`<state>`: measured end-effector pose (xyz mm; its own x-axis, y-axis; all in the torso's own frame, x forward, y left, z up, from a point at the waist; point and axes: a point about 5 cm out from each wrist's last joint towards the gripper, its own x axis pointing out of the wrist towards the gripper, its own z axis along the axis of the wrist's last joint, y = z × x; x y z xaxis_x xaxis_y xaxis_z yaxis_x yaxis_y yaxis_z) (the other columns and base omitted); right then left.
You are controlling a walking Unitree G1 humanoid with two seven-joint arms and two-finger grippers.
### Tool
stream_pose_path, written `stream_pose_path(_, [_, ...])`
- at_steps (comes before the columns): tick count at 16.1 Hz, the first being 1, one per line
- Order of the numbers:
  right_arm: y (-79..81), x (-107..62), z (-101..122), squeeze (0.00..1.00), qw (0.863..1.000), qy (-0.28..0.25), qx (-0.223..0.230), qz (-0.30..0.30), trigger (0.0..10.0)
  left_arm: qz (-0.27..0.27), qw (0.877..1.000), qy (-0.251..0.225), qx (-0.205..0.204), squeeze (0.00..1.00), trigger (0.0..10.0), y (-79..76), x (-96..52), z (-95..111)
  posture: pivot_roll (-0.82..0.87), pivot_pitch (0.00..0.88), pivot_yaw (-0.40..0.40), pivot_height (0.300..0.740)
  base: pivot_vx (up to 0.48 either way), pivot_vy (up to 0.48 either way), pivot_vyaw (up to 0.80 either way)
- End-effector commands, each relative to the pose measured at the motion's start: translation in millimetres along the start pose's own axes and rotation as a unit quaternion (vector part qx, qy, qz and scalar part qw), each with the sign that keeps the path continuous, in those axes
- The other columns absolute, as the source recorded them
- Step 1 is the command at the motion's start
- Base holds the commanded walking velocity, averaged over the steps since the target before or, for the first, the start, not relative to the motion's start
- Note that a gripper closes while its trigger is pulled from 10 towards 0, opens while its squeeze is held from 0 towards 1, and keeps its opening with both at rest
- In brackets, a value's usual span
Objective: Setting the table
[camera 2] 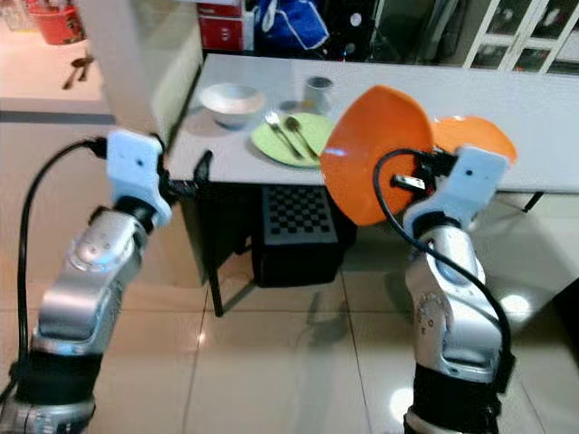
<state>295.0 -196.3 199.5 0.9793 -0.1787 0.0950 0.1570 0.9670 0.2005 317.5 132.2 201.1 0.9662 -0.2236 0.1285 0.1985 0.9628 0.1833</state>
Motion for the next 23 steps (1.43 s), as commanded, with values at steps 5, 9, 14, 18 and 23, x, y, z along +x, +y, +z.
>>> stream_pose_path(5, [1.0, -3.0, 2.6, 0.00, 1.000, -0.018, 0.004, -0.006, 10.0, -0.010, 1.000, -0.014, -0.007, 0.00, 10.0, -6.9, 2.0, 4.8, -0.04, 0.000, -0.021, 0.740, 0.000, -0.406, 0.00])
stream_pose_path(9, [-1.6, -7.0, -4.2, 0.00, 1.000, -0.009, 0.001, -0.003, 10.0, -0.015, 1.000, -0.020, -0.008, 0.00, 10.0, -11.6, 0.8, 3.9, -0.03, 0.000, -0.028, 0.740, 0.000, -0.402, 0.00])
stream_pose_path(14, [3.5, -5.6, -9.2, 0.00, 1.000, 0.000, 0.012, 0.008, 10.0, -0.026, 0.999, -0.029, 0.007, 0.00, 10.0, -13.2, 4.4, 6.9, -0.02, 0.000, -0.034, 0.740, 0.000, -0.406, 0.00])
stream_pose_path(18, [9.5, 1.1, -4.9, 0.00, 1.000, -0.001, 0.024, 0.014, 10.0, -0.034, 0.999, -0.032, 0.008, 0.00, 10.0, -17.5, 10.1, 7.5, -0.03, 0.000, -0.033, 0.740, 0.000, -0.405, 0.00])
stream_pose_path(23, [6.6, 2.0, -7.3, 0.00, 0.999, 0.007, 0.037, 0.003, 10.0, 0.013, 1.000, -0.012, -0.005, 0.00, 10.0, -13.9, 12.1, 9.0, -0.04, 0.000, -0.030, 0.740, 0.000, -0.243, 0.00])
